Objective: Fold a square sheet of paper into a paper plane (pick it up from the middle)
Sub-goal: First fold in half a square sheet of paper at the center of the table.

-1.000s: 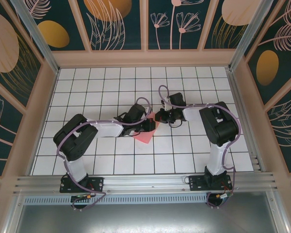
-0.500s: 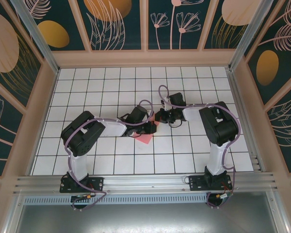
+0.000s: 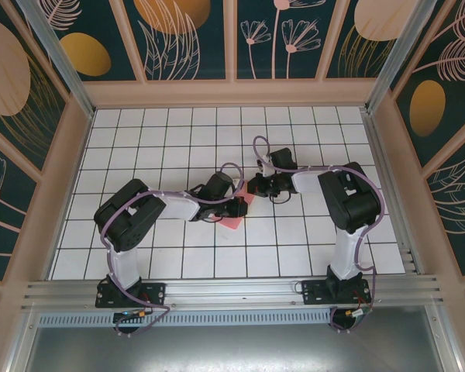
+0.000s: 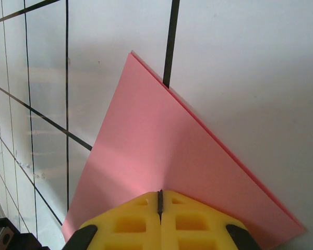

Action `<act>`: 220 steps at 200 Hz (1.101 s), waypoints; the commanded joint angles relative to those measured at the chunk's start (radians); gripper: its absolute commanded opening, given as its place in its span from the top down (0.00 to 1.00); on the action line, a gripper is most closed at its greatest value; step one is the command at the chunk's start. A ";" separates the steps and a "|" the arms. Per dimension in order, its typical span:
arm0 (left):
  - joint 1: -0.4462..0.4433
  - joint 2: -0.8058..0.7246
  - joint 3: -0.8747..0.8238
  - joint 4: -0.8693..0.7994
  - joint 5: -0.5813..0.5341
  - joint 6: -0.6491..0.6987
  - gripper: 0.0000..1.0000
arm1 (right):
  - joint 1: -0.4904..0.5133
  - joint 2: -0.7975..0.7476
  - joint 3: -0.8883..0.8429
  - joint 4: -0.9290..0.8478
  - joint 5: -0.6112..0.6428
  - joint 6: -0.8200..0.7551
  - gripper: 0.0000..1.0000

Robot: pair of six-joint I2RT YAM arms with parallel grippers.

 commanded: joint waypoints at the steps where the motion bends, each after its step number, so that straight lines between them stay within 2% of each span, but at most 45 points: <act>1: -0.028 -0.018 -0.045 -0.099 0.028 0.025 1.00 | 0.005 0.040 0.001 -0.061 0.043 -0.021 1.00; 48: -0.072 -0.062 -0.111 -0.108 0.002 0.005 1.00 | 0.005 0.042 -0.002 -0.065 0.045 -0.023 1.00; 131: -0.093 -0.155 -0.251 -0.081 -0.010 -0.047 1.00 | 0.002 0.040 -0.007 -0.070 0.053 -0.031 1.00; 194: -0.093 -0.222 -0.210 -0.156 -0.018 -0.002 1.00 | 0.002 0.034 -0.021 -0.064 0.049 -0.030 1.00; 220: -0.087 -0.261 -0.163 -0.211 -0.077 0.006 1.00 | 0.004 0.009 -0.010 -0.069 0.043 -0.027 1.00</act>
